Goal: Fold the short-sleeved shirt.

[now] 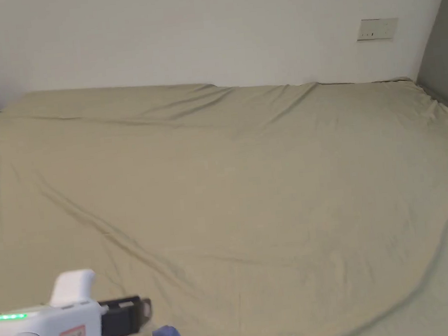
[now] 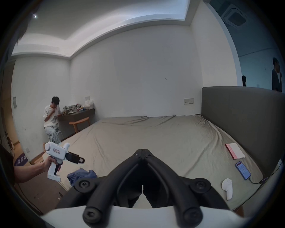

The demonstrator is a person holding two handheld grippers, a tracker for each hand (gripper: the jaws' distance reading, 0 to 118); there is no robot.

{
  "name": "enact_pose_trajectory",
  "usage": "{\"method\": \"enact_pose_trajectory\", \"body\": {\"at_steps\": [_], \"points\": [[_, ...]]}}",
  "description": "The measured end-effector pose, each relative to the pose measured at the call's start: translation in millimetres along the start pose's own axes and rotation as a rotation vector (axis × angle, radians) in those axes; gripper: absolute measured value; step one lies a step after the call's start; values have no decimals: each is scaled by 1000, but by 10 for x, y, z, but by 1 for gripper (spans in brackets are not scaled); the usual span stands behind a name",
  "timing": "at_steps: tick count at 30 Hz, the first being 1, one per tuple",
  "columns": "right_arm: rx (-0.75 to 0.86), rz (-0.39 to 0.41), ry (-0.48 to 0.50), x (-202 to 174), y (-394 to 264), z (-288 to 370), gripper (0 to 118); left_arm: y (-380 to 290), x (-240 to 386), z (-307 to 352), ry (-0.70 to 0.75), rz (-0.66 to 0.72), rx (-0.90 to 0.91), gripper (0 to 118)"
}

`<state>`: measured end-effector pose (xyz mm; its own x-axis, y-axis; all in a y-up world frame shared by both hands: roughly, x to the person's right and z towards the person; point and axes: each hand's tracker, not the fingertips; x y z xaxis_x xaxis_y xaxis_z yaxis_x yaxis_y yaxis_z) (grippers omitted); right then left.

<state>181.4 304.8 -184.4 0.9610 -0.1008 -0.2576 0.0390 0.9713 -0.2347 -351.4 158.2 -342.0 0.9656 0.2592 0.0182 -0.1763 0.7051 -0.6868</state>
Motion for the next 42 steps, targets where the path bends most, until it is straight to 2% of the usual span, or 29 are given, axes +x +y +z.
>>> {"method": "enact_pose_trajectory", "body": {"at_steps": [1,2,3,6,8,10,13,15,17,19,20,21,22,23,24,25,26,28,31,33,36,39,40,41,42], "points": [[2,-13,0,13,-8,14,7,54,-38,44,67,-11,30,48],[-2,-23,-1,19,-21,9,7,103,-27,30,117,-31,15,2],[-7,-31,-4,22,-44,-1,7,80,-22,10,148,-90,-6,2],[-39,-40,-16,11,-116,-50,7,-82,86,-256,-95,-58,-241,2],[-58,-46,-17,-7,-169,-84,7,-264,237,-433,-159,-78,-344,2],[-77,-55,-15,-34,-202,-112,7,-443,409,-574,-205,-179,-419,2],[-95,-48,-9,-72,-223,-115,7,-619,724,-731,-337,-224,-603,2],[-103,-40,-3,-88,-223,-127,7,-767,808,-856,-325,-253,-678,2],[-104,-37,-1,-97,-219,-131,7,-854,883,-950,-238,-324,-632,2],[-107,-44,5,-103,-212,-137,7,-827,809,-943,-299,-227,-609,2],[-107,-46,9,-108,-207,-141,7,-780,754,-951,-301,-178,-632,3],[-107,-45,12,-95,-209,-137,7,-729,698,-929,-321,-149,-627,24],[-108,-42,14,-98,-200,-142,7,-706,644,-824,-338,-165,-610,24],[-107,-35,14,-105,-184,-148,7,-612,576,-700,-348,-180,-540,35],[-105,-30,15,-109,-163,-149,7,-494,474,-544,-378,-211,-444,63],[-102,-28,17,-93,-151,-141,7,-385,332,-405,-401,-214,-378,101],[-98,-25,20,-92,-134,-135,7,-335,216,-220,-400,-194,-320,117],[-86,-17,21,-92,-101,-117,7,-132,-244,-24,-403,-72,-252,117],[-76,-16,20,-70,-89,-103,7,-141,-931,2,-337,118,-280,117],[-75,-22,17,-46,-105,-100,7,-308,-1380,-127,-408,257,-316,117],[-88,-41,3,-8,-163,-113,7,-646,-1597,-321,-414,445,-378,117],[-104,-58,-10,14,-220,-138,7,-910,-1414,-455,-491,525,-351,116],[-109,-67,-9,21,-232,-149,7,-883,-1358,-427,-609,516,-242,109],[-115,-76,-5,26,-242,-164,7,-891,-1224,-511,-656,608,-320,83],[-118,-81,-3,25,-249,-174,7,-891,-1064,-557,-584,606,-393,14]]}}
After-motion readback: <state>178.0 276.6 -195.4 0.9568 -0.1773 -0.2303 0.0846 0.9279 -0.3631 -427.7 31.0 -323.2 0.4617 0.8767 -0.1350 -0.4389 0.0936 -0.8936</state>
